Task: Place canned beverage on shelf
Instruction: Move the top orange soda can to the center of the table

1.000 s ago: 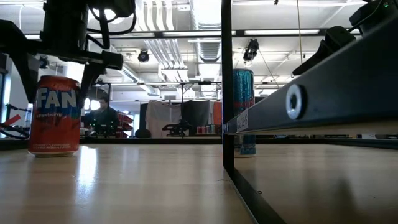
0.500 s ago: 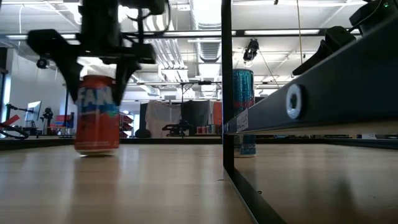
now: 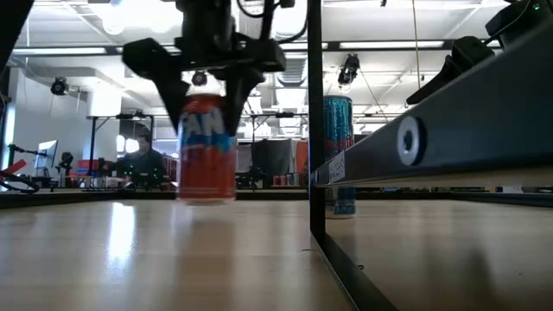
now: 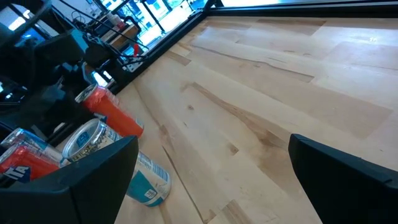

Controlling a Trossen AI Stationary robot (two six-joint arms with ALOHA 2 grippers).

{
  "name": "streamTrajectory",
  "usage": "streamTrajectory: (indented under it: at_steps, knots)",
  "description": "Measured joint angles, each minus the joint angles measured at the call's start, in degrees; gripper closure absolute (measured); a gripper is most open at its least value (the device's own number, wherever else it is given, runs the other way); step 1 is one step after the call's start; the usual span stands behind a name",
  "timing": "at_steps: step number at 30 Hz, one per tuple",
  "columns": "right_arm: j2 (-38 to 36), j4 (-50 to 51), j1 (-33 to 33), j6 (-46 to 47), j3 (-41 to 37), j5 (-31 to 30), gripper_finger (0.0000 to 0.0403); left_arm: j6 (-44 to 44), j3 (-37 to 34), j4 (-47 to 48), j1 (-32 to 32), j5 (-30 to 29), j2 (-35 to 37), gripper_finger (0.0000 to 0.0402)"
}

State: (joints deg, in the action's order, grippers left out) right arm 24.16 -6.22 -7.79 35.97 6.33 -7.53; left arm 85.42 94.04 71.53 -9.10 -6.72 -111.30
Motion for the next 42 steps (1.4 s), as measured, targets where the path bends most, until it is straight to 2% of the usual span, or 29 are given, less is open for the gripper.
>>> streamTrajectory:
  at_steps: [10,22,31,42]
  knots:
    - [0.0,-0.02,0.0,0.0,0.0,0.0,0.0003,-9.05,9.84,0.23,0.0,-0.2,-5.8,0.0115]
    - [-0.01,-0.01,0.0,0.0,0.0,-0.02,0.0003,-17.13,21.84,6.45,-0.07,1.33,-15.23,0.0112]
    - [-0.02,0.0,0.0,0.0,0.0,-0.02,0.0003,-16.97,32.58,12.3,-0.07,1.4,-21.71,0.0086]
    - [0.0,0.0,0.0,0.0,0.0,0.0,0.0003,-15.69,35.36,12.76,-0.07,0.63,-22.41,0.0077]
